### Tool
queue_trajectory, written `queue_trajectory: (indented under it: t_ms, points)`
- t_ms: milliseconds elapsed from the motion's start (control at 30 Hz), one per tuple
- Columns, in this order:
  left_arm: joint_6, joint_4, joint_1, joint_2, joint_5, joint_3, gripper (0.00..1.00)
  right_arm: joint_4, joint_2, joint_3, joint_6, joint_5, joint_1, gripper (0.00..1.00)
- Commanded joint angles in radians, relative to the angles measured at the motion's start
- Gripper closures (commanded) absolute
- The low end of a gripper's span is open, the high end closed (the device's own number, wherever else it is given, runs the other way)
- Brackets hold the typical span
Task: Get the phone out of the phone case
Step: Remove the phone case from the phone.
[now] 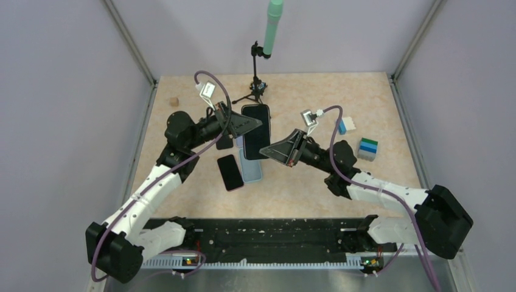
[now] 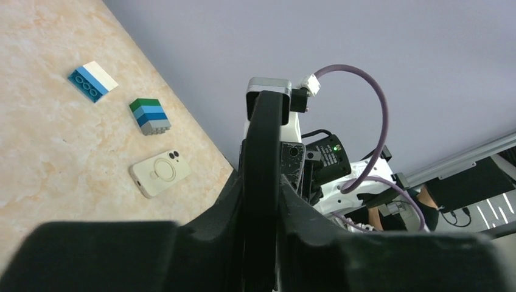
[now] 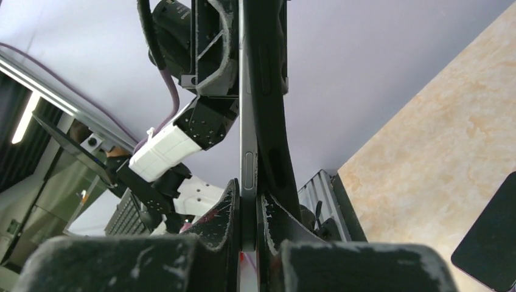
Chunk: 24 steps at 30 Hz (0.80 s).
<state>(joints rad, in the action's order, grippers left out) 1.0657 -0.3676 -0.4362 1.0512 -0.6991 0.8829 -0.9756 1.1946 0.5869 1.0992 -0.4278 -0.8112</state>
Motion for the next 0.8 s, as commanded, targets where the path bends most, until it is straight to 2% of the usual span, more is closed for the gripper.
queue_trajectory:
  t_ms: [0,67,100,233,600,767]
  points:
    - [-0.035,0.060,-0.042,-0.028,-0.051,0.034,0.60,-0.071,-0.011,0.056,-0.037,0.054,-0.005,1.00]
    - [-0.058,0.068,-0.041,-0.047,-0.024,0.027,0.39,-0.038,-0.033,0.051,-0.048,0.068,-0.002,1.00]
    - [-0.064,0.074,-0.041,-0.055,-0.012,0.025,0.33,-0.029,-0.045,0.046,-0.052,0.073,0.000,1.00]
    - [-0.083,0.088,-0.040,-0.069,-0.008,0.025,0.22,-0.006,-0.091,0.033,-0.049,0.078,0.024,1.00]
    - [-0.110,0.085,-0.037,-0.091,-0.024,0.007,0.17,0.130,-0.222,0.059,-0.019,0.114,0.087,1.00]
    - [-0.119,0.059,-0.039,-0.101,-0.036,-0.008,0.31,0.195,-0.263,0.074,-0.036,0.223,0.088,1.00]
